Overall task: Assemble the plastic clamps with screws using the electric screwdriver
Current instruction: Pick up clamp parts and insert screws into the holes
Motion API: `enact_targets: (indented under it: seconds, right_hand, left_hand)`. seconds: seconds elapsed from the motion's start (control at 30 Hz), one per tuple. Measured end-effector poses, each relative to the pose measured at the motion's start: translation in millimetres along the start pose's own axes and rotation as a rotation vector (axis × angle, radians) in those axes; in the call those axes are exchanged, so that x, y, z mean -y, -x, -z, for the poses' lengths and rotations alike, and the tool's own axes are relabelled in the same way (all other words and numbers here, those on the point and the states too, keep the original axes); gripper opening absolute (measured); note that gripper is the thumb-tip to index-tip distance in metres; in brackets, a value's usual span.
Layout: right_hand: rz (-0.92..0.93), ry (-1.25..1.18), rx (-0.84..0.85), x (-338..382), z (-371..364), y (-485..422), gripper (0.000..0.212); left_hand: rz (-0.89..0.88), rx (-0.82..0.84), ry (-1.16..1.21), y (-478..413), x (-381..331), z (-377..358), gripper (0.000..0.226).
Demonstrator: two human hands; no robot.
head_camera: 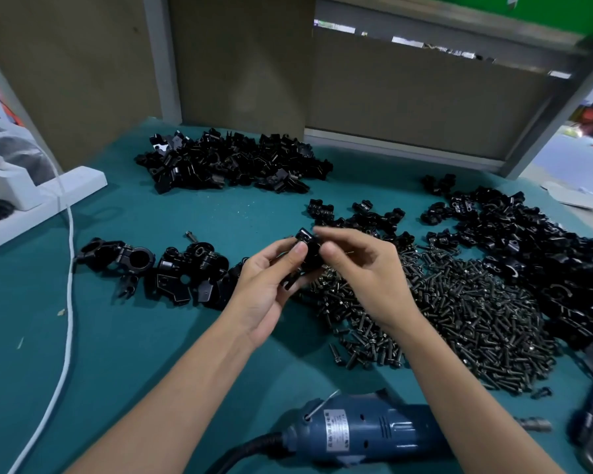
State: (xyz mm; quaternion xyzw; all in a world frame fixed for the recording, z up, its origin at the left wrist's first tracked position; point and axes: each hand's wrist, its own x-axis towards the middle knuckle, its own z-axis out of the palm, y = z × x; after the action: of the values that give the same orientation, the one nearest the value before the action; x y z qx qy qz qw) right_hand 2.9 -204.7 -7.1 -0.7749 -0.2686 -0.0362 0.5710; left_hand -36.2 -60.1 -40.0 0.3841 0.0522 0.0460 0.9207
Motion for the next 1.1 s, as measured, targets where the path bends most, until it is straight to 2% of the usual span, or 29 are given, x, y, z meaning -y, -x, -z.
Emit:
enact_targets:
  seconds: [0.1, 0.2, 0.27, 0.37, 0.5, 0.7, 0.87, 1.1]
  right_hand:
    - [-0.056, 0.150, -0.127, -7.5, 31.3, -13.9, 0.027]
    - [-0.173, 0.474, -0.282, -29.1, 84.7, -32.3, 0.029]
    - [-0.274, 0.685, -0.304, -49.1, 117.0, -38.9, 0.027]
    - [-0.396, 0.905, -0.207, -75.2, 144.6, -42.2, 0.019]
    - [-0.459, 1.007, -0.089, -92.1, 149.2, -43.2, 0.010]
    - [-0.540, 1.105, 0.065, -93.7, 145.8, -57.4, 0.024]
    - [-0.544, 1.179, 0.181, -92.3, 142.6, -63.1, 0.029]
    - [-0.489, 1.219, 0.250, -88.8, 139.7, -66.5, 0.014]
  left_hand:
    - [0.026, 0.020, 0.024, -0.6, 1.5, 0.7, 0.035]
    - [0.054, 0.033, 0.045, -1.3, 2.6, 0.6, 0.028]
    - [0.064, 0.045, 0.056, -1.1, 2.7, 0.0, 0.026]
    - [0.073, 0.058, 0.058, -1.0, 2.8, -0.5, 0.026]
    - [0.080, 0.059, 0.052, -1.2, 3.2, -0.2, 0.027]
    - [0.083, 0.067, 0.040, -2.4, 2.4, 2.2, 0.023]
    - [0.091, 0.073, 0.021, -3.0, 4.4, 3.4, 0.027]
    - [0.108, 0.074, 0.002, -3.5, 4.6, 3.4, 0.033]
